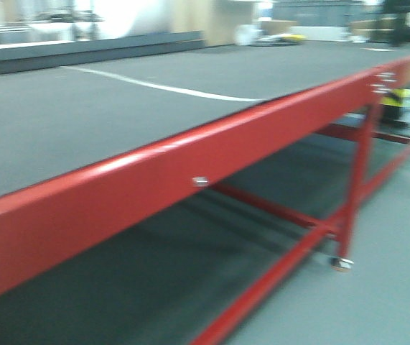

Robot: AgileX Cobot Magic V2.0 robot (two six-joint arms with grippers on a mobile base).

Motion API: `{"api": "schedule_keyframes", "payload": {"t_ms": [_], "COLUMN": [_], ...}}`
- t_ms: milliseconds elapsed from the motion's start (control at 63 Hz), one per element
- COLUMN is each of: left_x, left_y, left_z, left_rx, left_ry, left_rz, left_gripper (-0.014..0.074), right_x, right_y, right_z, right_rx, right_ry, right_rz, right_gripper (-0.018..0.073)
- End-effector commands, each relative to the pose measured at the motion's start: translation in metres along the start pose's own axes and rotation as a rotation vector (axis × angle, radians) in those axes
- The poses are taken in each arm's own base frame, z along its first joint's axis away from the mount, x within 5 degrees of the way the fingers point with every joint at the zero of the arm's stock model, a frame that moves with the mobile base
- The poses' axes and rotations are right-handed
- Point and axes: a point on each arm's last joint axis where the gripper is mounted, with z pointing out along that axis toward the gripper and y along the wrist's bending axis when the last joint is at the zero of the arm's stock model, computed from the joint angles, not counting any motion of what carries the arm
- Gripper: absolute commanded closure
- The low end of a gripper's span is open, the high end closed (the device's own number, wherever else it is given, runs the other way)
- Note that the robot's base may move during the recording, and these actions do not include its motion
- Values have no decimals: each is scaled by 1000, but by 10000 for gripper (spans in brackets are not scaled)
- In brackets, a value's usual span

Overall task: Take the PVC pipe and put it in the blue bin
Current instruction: 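Drive the base to the shelf of blue bins carrying both clamps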

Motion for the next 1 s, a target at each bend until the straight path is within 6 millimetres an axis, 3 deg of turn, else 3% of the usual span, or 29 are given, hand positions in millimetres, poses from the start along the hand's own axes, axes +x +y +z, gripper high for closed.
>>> {"api": "schedule_keyframes", "payload": {"t_ms": [0, 984], "left_x": [-3, -3], "left_y": [0, 0], "left_z": [-2, -2], "left_rx": [1, 1], "left_ry": [-28, -28], "left_rz": [-2, -2], "left_gripper": [707, 707], "right_x": [-3, -3], "right_y": [-1, -1], "right_z": [-1, -1], "right_rx": [11, 11], "right_ry": [-33, -33], "right_rz": [-16, -16], "right_gripper": [720, 720]}}
